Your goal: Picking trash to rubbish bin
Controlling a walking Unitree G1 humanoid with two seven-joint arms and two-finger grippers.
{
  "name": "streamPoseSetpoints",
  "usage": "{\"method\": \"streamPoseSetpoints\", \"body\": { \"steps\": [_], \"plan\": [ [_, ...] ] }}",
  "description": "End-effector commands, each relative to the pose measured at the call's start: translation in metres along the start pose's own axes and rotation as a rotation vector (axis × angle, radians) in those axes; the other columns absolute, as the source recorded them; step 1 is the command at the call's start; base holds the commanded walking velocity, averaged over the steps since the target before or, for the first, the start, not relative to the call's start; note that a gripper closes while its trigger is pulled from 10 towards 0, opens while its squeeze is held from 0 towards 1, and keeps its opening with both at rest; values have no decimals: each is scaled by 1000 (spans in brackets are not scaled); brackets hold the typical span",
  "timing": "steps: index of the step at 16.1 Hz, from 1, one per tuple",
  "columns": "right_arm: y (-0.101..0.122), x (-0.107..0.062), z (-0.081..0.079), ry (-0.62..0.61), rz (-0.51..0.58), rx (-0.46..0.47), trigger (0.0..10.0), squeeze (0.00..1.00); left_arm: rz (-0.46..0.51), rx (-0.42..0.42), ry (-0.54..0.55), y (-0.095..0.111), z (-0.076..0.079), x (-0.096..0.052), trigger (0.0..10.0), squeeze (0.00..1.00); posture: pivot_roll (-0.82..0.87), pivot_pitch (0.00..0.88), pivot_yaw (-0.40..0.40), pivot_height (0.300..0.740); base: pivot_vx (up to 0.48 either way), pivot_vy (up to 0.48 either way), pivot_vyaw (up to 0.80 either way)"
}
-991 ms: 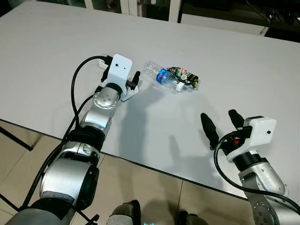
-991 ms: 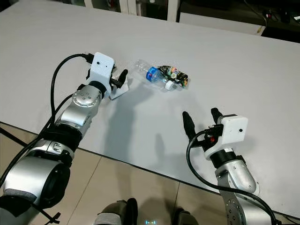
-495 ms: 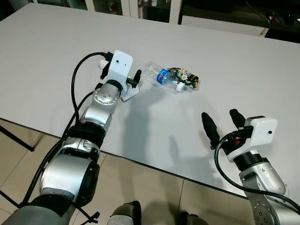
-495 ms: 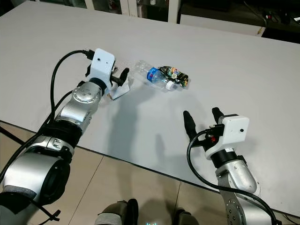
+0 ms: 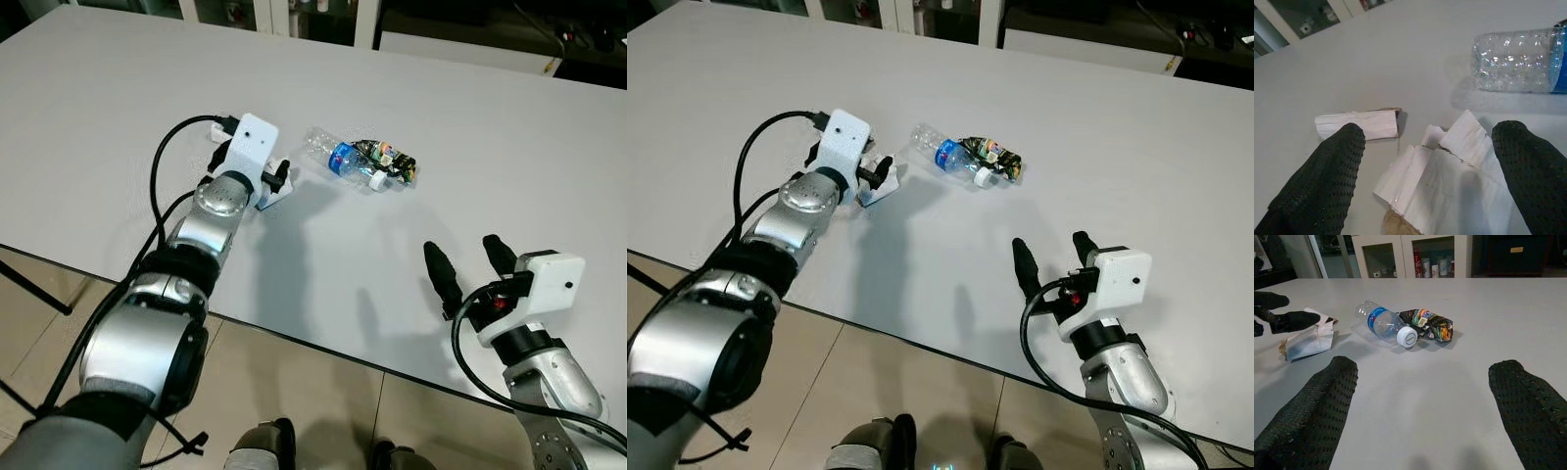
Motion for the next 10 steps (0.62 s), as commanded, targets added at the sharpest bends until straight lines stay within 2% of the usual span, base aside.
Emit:
{"method": "streamPoseSetpoints", "body": {
  "steps": [1,5,8,10],
  "plan": [
    [2,-4,0,-4,-1,3,10000,0,-21,27,-24,0,-1,1,10000,1000,91,195,50,740,0,0,0],
    [2,-6,1,-12,-5,3,10000,0,-114,84,-127,-18,14,0,10000,1000,87,211,50,740,0,0,0],
    [2,-6,1,-14,-9,2,10000,0,-146,107,-151,-26,14,-2,10000,1000,87,214,51,740,0,0,0],
    [2,-7,1,-16,-8,2,10000,0,-173,122,-135,-34,7,-4,10000,1000,83,217,51,740,0,0,0]
  ]
}}
Point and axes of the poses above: a point about 5 cm out from each wrist's last joint towards the gripper, its own x axis pointing out of the wrist towards the gripper, its own y axis along the axis of the wrist's last joint, z = x × y, the point moved 6 cm from there along x, pointing out of the wrist towards the gripper, and after that the axes turned 12 degrees about x, right-handed, at the moved point
